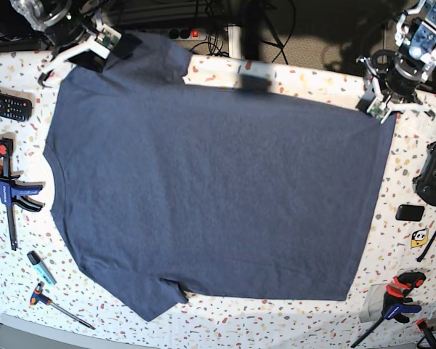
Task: Fold the T-shirt properly
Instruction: 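Pull the grasped shoulder corners away from the hem to straighten the shirt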
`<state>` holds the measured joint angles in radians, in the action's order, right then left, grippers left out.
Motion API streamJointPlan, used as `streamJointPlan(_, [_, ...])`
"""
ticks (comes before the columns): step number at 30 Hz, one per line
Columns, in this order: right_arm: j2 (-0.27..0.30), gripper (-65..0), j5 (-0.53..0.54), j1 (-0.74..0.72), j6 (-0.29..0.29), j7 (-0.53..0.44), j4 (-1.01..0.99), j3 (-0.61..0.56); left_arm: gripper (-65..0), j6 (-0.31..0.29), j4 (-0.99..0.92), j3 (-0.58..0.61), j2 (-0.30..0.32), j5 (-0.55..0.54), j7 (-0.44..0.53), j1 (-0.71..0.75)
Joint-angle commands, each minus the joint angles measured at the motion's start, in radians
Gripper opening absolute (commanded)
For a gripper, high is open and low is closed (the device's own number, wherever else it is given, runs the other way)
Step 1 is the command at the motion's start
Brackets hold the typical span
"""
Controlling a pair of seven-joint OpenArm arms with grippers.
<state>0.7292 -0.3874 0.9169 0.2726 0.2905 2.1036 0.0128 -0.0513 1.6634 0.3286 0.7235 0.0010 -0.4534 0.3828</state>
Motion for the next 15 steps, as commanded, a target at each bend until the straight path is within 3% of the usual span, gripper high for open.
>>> streamJointPlan(1, [-0.003,-65.0,-0.002,0.021,-0.019,-0.013,0.027,0.018,-65.0,0.007,0.015,-0.001,0.014,0.002,-0.023,0.025])
streamJointPlan(6, [-0.058,-65.0,-0.002,0.067,-0.02,-0.017,0.043,0.047,-65.0,0.069,0.057,-0.001,0.014,0.061,-0.002,0.096])
streamJointPlan(11, [-0.061,-65.0,-0.001,0.061,-0.044,-0.026,0.043,0.047,-65.0,0.083,0.068,-0.001,0.014,0.063,0.009,0.092])
streamJointPlan(15, [-0.062,-65.0,0.0,0.022,-0.085,-0.02,0.043,0.047,-65.0,0.16,0.068,-0.001,0.009,0.061,0.009,0.053])
